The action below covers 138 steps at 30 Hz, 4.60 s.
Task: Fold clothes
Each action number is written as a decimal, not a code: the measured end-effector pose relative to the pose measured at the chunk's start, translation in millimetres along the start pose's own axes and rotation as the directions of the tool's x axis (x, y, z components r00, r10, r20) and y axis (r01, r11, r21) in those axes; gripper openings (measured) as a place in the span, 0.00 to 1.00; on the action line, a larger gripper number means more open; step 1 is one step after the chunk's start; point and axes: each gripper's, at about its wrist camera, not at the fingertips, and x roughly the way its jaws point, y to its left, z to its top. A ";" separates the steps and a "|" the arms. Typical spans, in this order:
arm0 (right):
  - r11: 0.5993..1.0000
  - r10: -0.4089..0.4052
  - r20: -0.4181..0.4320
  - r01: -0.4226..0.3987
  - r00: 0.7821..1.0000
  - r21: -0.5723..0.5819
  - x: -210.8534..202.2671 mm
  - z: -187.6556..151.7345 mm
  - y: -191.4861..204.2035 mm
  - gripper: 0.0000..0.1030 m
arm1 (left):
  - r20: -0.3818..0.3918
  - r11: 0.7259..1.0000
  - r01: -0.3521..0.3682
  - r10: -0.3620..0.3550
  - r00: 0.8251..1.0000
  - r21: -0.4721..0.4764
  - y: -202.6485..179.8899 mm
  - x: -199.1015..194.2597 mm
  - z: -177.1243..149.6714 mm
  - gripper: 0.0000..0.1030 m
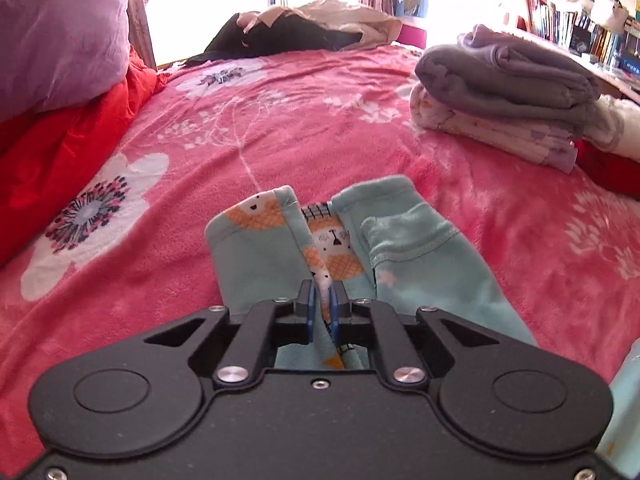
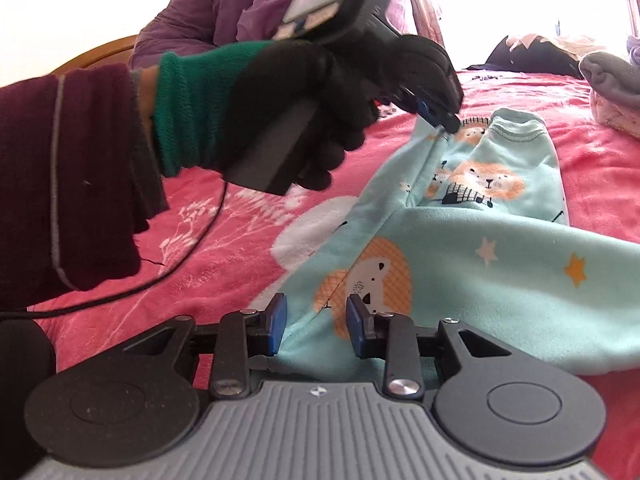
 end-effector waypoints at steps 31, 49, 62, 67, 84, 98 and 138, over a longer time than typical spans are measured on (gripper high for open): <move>0.999 0.034 -0.046 -0.033 0.998 0.018 9.2 -6.0 -1.3 0.37 | 0.050 0.998 0.029 -0.027 0.998 -0.054 36.5 20.3 34.0 0.18; 0.999 0.024 -0.050 -0.022 0.998 0.039 10.4 -5.8 -1.7 0.37 | 0.046 0.989 0.146 -0.146 0.988 0.009 18.3 -46.2 -66.9 0.17; 1.000 -0.004 -0.023 0.004 1.000 0.000 2.3 -12.1 5.8 0.38 | 0.023 0.985 0.148 -0.146 0.989 -0.091 11.8 -79.8 -94.6 0.18; 0.999 0.025 0.013 -0.025 1.000 0.022 -39.7 -15.2 7.4 0.39 | 0.154 0.985 0.147 -0.131 0.979 -0.092 12.2 -151.1 -115.4 0.18; 0.587 -0.164 0.296 -0.148 0.941 0.796 -135.1 -72.1 -165.1 0.59 | 0.185 0.953 0.204 -0.164 0.969 -0.226 -10.9 -187.0 -196.1 0.18; 0.455 -0.192 0.417 -0.296 0.888 0.840 -101.9 -87.6 -196.1 0.56 | 0.212 0.993 0.115 -0.117 0.970 0.020 -29.3 -210.6 -186.5 0.37; 0.845 -0.374 0.302 0.188 0.877 0.500 -64.5 159.0 -70.5 0.08 | 0.138 0.957 0.273 -0.285 0.949 0.100 -12.0 -182.9 -191.0 0.15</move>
